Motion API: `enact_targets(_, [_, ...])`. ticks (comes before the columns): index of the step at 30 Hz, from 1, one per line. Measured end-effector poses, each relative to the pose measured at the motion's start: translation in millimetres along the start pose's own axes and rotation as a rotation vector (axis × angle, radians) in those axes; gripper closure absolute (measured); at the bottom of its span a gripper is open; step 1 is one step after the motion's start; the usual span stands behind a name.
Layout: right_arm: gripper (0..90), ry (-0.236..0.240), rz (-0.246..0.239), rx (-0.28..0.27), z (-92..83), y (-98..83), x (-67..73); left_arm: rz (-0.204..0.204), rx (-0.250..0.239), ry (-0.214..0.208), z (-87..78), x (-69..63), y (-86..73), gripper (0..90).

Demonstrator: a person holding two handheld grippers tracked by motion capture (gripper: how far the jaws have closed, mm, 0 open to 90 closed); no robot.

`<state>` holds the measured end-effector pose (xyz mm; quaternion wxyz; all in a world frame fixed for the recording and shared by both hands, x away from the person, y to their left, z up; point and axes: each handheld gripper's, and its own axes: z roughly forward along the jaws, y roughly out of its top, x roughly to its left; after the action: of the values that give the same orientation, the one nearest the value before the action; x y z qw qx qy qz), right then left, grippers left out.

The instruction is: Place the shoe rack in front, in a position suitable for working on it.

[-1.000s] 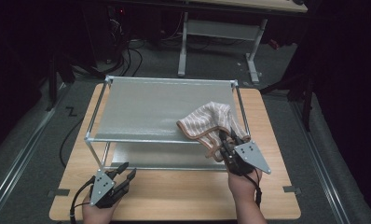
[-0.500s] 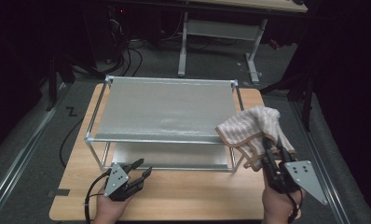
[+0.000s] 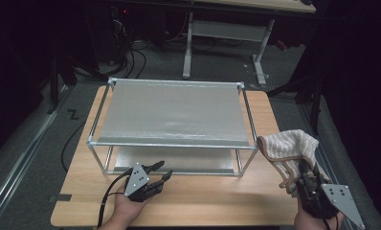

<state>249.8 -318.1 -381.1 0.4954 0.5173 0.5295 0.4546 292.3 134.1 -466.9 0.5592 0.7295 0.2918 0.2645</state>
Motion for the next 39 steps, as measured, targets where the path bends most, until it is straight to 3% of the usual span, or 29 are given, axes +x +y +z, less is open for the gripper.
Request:
enact_targets(8, [69.2,0.040,-0.078,0.127,12.8,-33.6,12.1,-0.007,0.002,-0.014,4.3,-0.7,0.7,54.7])
enact_targets(14, [68.2,0.090,-0.133,0.266,25.0,-59.5,20.1,-0.005,-0.004,-0.018,2.8,-0.9,1.3,54.3])
enact_targets(23, [65.8,0.147,-0.169,0.466,50.7,-93.2,31.0,-0.015,-0.019,-0.002,-2.4,2.4,5.3,54.6])
enact_targets(27, [61.5,0.176,-0.176,0.527,57.2,-100.8,31.4,-0.018,-0.041,0.013,-10.6,5.3,13.8,55.3])
enact_targets(30, [56.9,0.187,-0.170,0.539,59.7,-102.8,29.6,-0.026,-0.064,0.025,-19.9,7.1,21.9,55.6])
enact_targets(33, [50.6,0.187,-0.136,0.517,59.5,-98.2,29.2,-0.039,-0.096,0.042,-31.8,10.1,30.7,56.1])
enact_targets(39, [43.3,0.188,-0.129,0.480,60.4,-91.9,34.0,-0.036,-0.137,0.114,-54.2,18.6,45.3,56.4])
